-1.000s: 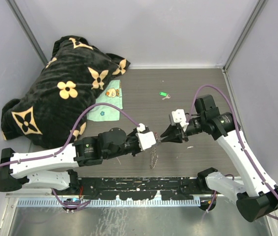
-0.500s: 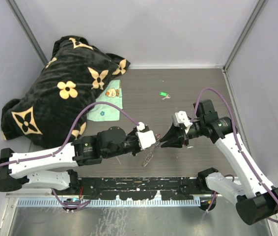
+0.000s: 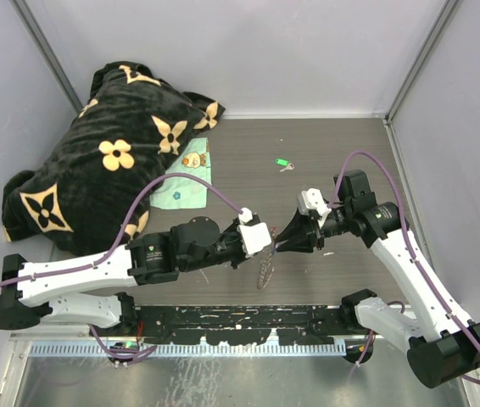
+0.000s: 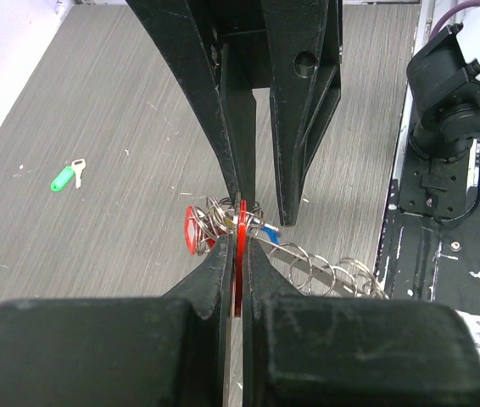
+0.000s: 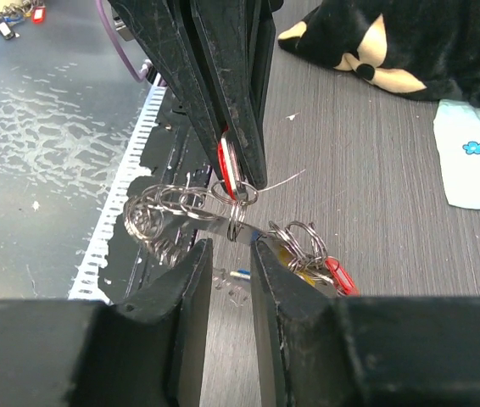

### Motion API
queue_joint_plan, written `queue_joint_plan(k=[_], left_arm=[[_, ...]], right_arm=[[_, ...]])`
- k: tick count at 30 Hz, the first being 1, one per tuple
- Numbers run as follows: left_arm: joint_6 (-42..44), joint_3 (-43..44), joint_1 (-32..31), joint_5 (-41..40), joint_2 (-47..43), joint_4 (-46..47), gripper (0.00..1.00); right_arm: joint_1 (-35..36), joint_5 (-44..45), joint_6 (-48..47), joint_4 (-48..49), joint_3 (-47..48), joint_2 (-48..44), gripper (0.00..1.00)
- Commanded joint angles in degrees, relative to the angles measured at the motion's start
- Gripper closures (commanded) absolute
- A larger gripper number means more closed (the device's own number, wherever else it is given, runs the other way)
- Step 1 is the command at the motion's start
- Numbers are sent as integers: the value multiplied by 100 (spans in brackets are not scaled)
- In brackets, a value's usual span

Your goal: Remove the keys from the keyring

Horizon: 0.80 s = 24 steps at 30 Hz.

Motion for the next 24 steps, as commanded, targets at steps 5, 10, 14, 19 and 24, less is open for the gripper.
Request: queue_joint_plan(k=[5, 10, 14, 19, 24], left_arm=[[-192, 413, -30, 72, 17, 611, 100], [-226, 428, -38, 54, 24, 611, 100], [-227, 446, -47, 11, -1, 543, 100], [-138, 515, -48, -47, -44, 230, 100], [153, 800, -49, -79, 101, -260, 100]], right_arm=[[-22, -234, 193, 246, 95, -115, 69], [-20, -281, 239, 255, 115, -143, 81], [-24, -126, 236, 215, 179, -150, 95], [90, 538, -340, -509, 614, -55, 99], [1065, 2249, -948, -1910, 1615, 489, 99]])
